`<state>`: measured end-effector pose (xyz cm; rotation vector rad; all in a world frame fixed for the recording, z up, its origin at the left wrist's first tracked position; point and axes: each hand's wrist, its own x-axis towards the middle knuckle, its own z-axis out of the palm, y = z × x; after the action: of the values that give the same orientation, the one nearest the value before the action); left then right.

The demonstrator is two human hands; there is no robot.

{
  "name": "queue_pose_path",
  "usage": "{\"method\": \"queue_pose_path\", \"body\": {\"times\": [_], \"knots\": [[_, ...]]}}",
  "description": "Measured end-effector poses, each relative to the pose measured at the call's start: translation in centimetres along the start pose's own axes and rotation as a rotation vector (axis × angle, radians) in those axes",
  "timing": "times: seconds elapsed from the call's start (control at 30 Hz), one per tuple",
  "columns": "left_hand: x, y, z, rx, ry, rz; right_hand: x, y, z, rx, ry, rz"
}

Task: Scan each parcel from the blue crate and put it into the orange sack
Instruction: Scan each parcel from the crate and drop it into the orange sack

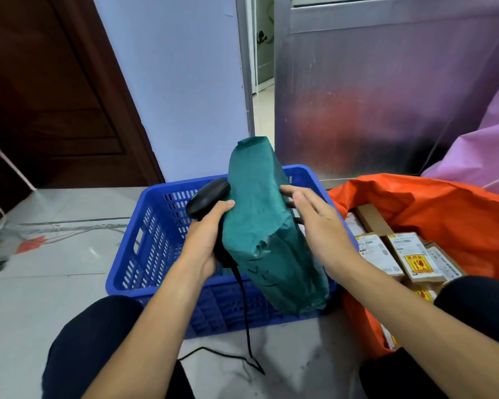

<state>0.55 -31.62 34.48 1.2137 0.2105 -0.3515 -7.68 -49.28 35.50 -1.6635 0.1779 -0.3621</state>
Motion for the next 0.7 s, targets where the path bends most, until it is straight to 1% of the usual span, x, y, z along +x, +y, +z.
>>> {"method": "queue_pose_path", "body": {"times": [0.07, 0.1, 0.2, 0.27, 0.37, 0.47, 0.5, 0.6, 0.7], "knots": [[0.3, -0.3, -1.3, -0.002, -0.028, -0.027, 0.4, 0.5, 0.6, -0.128, 0.029, 0.021], [0.3, -0.4, -1.8, 0.001, -0.039, -0.035, 0.4, 0.6, 0.9, -0.192, 0.028, 0.074], [0.5, -0.7, -3.2, -0.016, -0.041, -0.041, 0.6, 1.5, 0.9, -0.314, -0.010, 0.365], [0.6, -0.7, -3.9, -0.002, -0.018, -0.038, 0.9, 2.2, 0.5, -0.334, -0.039, 0.500], [0.7, -0.8, -4.4, 0.013, 0.013, -0.026, 1.2, 3.1, -0.5, -0.230, -0.100, 0.636], [0.5, -0.8, -4.2, 0.007, 0.040, -0.001, 1.4, 3.8, -1.6, -0.114, -0.226, 0.684], [0.4, -0.9, -4.2, 0.011, 0.049, 0.005, 1.5, 4.3, -2.0, -0.089, -0.242, 0.698], [0.2, -0.8, -4.1, 0.028, 0.051, 0.014, 1.2, 5.7, -2.2, -0.002, -0.213, 0.721], [0.2, -0.8, -4.0, 0.060, 0.041, 0.013, 0.7, 5.9, -2.2, 0.039, -0.149, 0.696]]}}
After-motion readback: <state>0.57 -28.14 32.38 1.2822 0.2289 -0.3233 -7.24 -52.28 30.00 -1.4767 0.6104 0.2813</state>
